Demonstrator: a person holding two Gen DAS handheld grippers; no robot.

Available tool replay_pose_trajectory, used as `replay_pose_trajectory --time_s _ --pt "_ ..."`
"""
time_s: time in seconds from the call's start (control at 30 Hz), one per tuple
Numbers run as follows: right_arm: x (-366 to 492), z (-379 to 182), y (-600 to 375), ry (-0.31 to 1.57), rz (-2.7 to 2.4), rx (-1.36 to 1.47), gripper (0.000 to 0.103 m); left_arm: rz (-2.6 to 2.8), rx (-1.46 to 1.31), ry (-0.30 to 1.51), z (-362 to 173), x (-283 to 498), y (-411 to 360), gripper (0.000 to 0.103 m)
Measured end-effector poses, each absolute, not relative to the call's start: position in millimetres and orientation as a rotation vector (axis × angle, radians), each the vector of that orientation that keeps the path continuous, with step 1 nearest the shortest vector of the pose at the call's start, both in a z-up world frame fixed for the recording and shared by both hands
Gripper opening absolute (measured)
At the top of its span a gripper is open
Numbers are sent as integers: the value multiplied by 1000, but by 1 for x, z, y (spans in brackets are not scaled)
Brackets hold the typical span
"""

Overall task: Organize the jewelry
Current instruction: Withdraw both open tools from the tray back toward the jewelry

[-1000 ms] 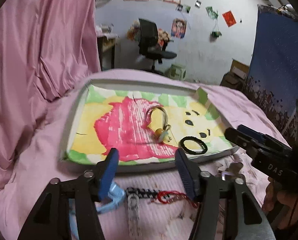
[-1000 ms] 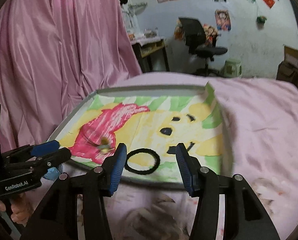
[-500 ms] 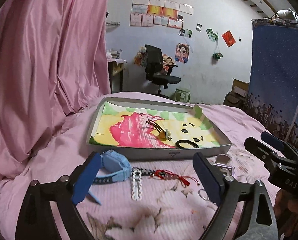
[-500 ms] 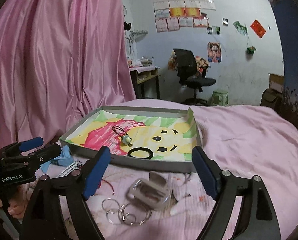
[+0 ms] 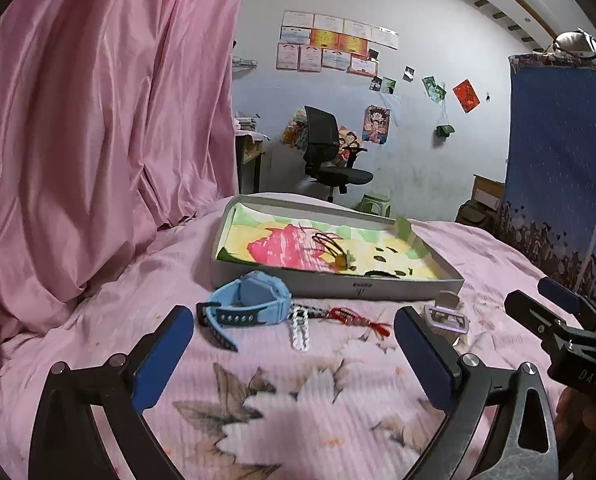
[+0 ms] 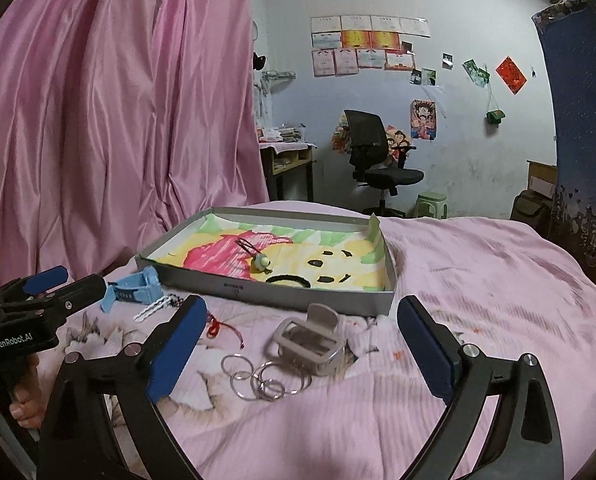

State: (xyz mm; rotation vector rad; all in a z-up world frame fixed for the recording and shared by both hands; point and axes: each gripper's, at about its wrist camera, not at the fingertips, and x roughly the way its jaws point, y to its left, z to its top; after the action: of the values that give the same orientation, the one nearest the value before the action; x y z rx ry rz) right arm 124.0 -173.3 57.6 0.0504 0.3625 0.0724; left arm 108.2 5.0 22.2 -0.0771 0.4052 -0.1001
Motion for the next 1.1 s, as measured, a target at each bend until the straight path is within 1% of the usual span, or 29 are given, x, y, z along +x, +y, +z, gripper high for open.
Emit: replay_pose_trajectory --time_s 0.5,1.1 --pt "105 40 -163 377 67 14 94 -100 -42 400 4 84 6 101" --pt "116 31 -169 442 88 39 94 -149 13 424 11 105 -1 101"
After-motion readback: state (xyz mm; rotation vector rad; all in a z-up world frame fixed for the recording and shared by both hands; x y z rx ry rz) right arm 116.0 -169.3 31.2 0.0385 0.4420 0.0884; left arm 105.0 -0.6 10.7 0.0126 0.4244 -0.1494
